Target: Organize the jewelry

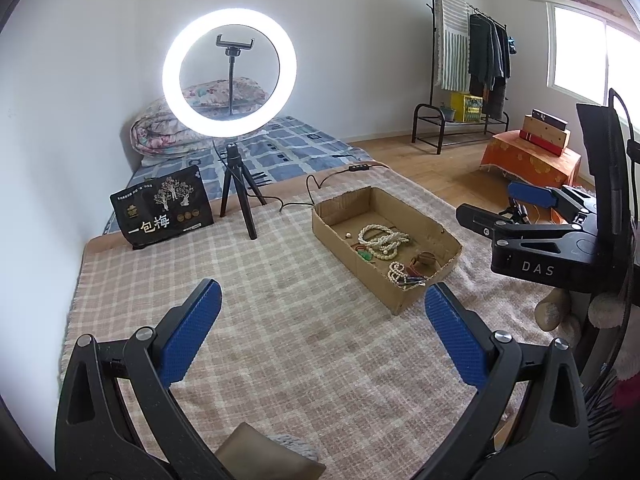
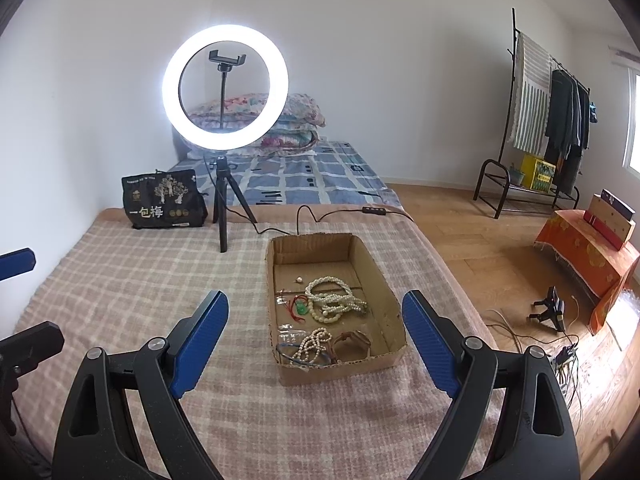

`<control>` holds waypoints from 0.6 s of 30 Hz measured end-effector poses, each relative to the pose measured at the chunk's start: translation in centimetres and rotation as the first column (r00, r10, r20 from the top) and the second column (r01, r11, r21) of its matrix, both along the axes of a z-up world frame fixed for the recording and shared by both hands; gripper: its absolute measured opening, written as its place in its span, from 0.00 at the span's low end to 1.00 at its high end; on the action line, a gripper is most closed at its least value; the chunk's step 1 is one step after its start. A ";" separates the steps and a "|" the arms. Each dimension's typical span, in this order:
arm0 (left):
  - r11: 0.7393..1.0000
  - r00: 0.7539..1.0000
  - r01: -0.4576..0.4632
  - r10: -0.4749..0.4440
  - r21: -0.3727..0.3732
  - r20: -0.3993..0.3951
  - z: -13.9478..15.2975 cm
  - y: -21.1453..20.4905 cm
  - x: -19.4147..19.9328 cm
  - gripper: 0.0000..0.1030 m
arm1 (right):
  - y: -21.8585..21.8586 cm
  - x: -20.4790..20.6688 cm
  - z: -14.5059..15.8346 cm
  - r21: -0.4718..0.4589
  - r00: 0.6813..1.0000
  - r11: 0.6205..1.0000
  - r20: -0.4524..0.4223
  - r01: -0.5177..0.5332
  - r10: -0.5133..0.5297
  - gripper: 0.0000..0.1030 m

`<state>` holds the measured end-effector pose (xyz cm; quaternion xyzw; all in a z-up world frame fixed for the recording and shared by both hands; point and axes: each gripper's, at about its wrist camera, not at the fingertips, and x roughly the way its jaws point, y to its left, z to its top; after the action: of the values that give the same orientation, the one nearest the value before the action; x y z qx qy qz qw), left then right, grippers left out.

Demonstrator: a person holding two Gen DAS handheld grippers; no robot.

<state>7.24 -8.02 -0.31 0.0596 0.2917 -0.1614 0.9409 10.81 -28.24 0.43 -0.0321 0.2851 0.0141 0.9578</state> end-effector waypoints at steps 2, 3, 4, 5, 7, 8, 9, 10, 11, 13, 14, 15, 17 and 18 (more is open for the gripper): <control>1.000 1.000 0.000 0.000 0.001 0.000 0.0 0.0 0.0 1.00 | -0.1 0.0 0.0 0.002 1.000 1.000 -0.002 0.002 -0.002 0.86; 1.000 1.000 -0.001 0.001 0.000 0.000 0.0 0.0 0.0 1.00 | -0.1 0.1 0.0 0.003 1.000 1.000 -0.003 0.002 -0.002 0.86; 1.000 1.000 -0.001 0.001 -0.001 0.001 0.0 0.0 0.0 1.00 | -0.1 0.0 0.0 0.002 1.000 1.000 -0.003 0.001 -0.001 0.86; 1.000 1.000 0.000 0.000 -0.002 0.000 0.0 0.0 0.0 1.00 | -0.1 0.0 0.0 0.002 1.000 1.000 -0.002 0.001 -0.001 0.86; 1.000 1.000 0.000 0.000 -0.002 0.001 0.0 -0.2 0.0 1.00 | 0.0 0.0 0.0 0.000 1.000 1.000 -0.003 0.001 -0.001 0.86; 1.000 1.000 0.000 0.000 -0.002 0.000 0.0 -0.2 0.0 1.00 | 0.0 0.0 0.0 0.001 1.000 1.000 -0.003 0.000 0.000 0.86; 1.000 1.000 0.001 -0.001 -0.002 0.000 0.0 -0.2 0.0 1.00 | 0.0 0.0 0.0 0.000 1.000 1.000 -0.004 -0.002 0.002 0.86; 1.000 1.000 0.002 -0.002 -0.002 -0.001 0.0 -0.2 0.0 1.00 | 0.0 0.1 -0.1 -0.001 1.000 1.000 -0.004 -0.003 0.003 0.86; 1.000 1.000 0.002 -0.002 -0.002 -0.002 0.0 -0.3 0.0 1.00 | 0.1 0.0 -0.1 -0.002 1.000 1.000 -0.004 -0.003 0.003 0.86; 1.000 1.000 0.002 -0.002 -0.002 -0.001 0.0 -0.2 0.0 1.00 | 0.1 0.0 -0.1 -0.004 1.000 1.000 -0.004 -0.003 0.003 0.86; 1.000 1.000 0.001 -0.001 -0.002 0.000 0.0 -0.2 0.0 1.00 | 0.1 0.0 -0.1 -0.005 1.000 1.000 -0.004 -0.002 0.002 0.86; 1.000 1.000 0.000 0.000 -0.002 0.000 0.0 -0.2 0.0 1.00 | 0.2 0.0 -0.1 -0.004 1.000 1.000 -0.004 -0.001 0.001 0.86; 1.000 1.000 0.000 0.000 -0.003 0.000 0.0 -0.2 0.0 1.00 | 0.1 0.0 -0.1 -0.002 1.000 1.000 -0.004 0.001 -0.001 0.86; 1.000 1.000 0.001 -0.001 -0.003 0.000 0.0 -0.2 0.0 1.00 | 0.1 0.0 -0.1 -0.003 1.000 1.000 -0.003 0.002 -0.002 0.86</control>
<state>7.21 -8.23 -0.27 0.0581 0.2915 -0.1623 0.9409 10.80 -28.12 0.33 -0.0331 0.2867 0.0129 0.9574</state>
